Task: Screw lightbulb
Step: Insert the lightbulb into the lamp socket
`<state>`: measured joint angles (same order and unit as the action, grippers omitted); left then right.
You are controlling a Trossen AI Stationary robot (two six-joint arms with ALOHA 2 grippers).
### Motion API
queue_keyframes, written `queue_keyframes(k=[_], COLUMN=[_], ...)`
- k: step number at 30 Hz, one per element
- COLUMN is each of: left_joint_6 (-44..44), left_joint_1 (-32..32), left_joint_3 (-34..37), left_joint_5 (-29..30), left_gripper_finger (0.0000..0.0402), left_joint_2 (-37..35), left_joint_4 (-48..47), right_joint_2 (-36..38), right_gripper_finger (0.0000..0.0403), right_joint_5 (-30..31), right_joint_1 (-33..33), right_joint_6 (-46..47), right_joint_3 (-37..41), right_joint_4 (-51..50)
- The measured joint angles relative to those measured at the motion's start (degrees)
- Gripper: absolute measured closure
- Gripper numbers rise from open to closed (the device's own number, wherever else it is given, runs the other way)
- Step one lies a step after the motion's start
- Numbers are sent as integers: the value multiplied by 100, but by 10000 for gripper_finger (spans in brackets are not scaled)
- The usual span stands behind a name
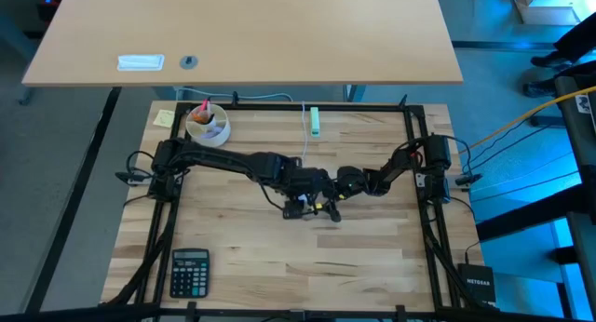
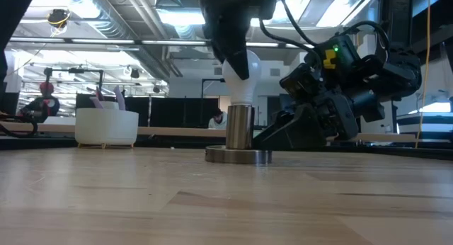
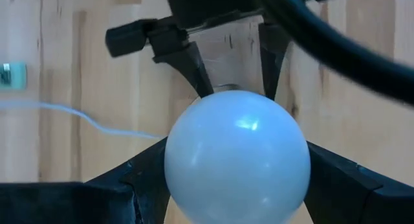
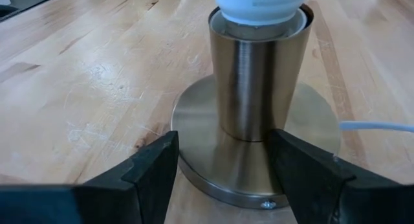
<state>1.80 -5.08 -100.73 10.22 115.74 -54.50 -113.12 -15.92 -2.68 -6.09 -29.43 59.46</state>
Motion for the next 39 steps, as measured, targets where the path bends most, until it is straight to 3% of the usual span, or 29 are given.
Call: queue_keyframes(k=[12,18,25,39], left_joint_6=[-2131,-2477,-2001,434], left_joint_1=[52,71,114,251], left_joint_3=[7,7,2,-4], left_joint_5=[8,-12,-8,11], left_gripper_finger=[135,135,135,133], left_joint_2=[9,9,9,7], left_joint_4=[45,50,-13,-187], right_joint_2=[-2,-2,-2,-2], right_gripper_finger=[155,155,155,155], right_joint_5=[-13,-15,-15,26], right_joint_1=[-2,0,0,2], right_joint_6=[-189,-209,-185,-166], right_joint_3=[-9,-9,-9,-9], right_joint_4=[-10,-9,-7,-2])
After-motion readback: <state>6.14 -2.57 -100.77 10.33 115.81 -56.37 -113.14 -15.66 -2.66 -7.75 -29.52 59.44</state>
